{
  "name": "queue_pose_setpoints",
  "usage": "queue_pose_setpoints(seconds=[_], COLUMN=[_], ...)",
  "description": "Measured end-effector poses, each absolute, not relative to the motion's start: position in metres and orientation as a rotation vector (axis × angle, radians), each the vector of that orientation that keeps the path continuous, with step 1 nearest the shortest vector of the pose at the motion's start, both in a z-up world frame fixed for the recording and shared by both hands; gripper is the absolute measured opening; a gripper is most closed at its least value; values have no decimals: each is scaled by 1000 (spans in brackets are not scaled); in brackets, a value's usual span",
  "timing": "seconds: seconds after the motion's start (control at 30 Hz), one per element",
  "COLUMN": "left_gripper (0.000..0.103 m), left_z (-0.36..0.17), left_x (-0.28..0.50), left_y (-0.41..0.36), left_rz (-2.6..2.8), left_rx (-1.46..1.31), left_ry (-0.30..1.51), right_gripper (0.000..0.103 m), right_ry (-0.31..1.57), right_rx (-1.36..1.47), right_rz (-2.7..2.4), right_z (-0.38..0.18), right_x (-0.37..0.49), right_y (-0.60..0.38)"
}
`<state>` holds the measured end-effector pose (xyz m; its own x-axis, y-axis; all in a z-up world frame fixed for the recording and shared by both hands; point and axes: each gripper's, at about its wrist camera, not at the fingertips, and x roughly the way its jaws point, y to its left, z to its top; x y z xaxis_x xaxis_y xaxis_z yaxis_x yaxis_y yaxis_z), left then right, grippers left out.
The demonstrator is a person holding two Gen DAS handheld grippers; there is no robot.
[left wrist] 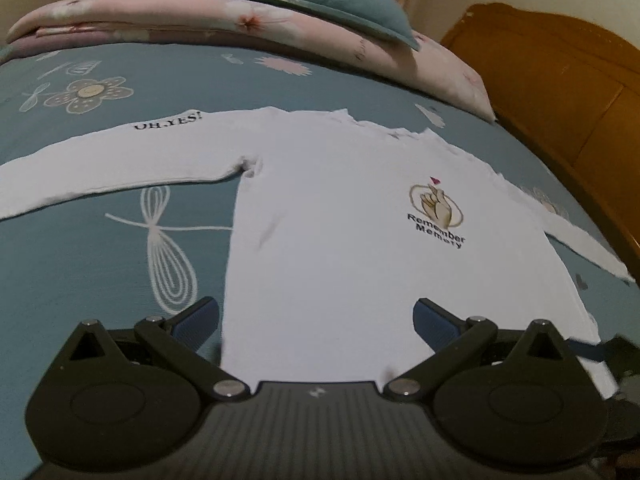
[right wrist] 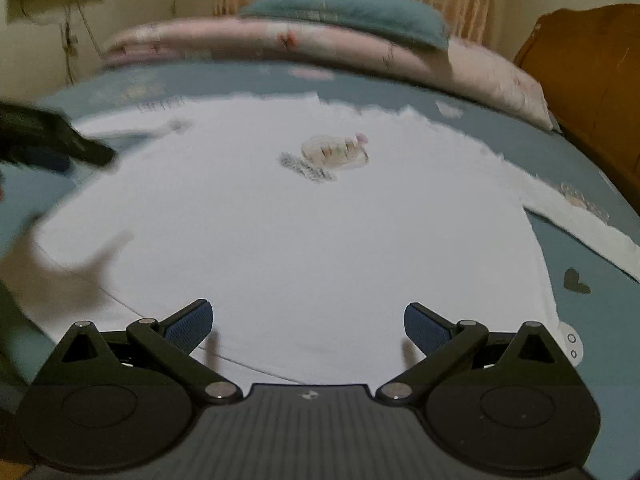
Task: Fold clothes
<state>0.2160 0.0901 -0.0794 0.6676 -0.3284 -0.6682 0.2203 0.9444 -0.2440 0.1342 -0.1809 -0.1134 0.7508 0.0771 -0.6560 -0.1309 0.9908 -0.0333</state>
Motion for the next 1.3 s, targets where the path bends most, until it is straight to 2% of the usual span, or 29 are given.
queue_pose_setpoints(seconds=[0.13,0.37,0.63,0.97,1.07,1.3], left_gripper=[102,102,102,102,102,103], left_z=[-80,-84,-91,-116,-120,-125], left_x=[219,221,216,201,193,188], left_y=[86,77,57,3,-7,-4], left_rz=[-327,-331,-366,-465,-447,-444], left_rx=[-145,-133,-80,95,180,152], left_ry=[780,795,814,875,845,795], right_gripper=[103,103,103,103,103,103], right_ry=[724,705,748,686,682,728], right_rx=[-42,-3,-24,-4,3,-6], right_rz=[129,113,70,63,42,31], right_z=[-126,-107,-126,-133,-133,-129], right_x=[149,143,163,155,156,160], right_y=[-195,-205,-208,-210,-208,-206])
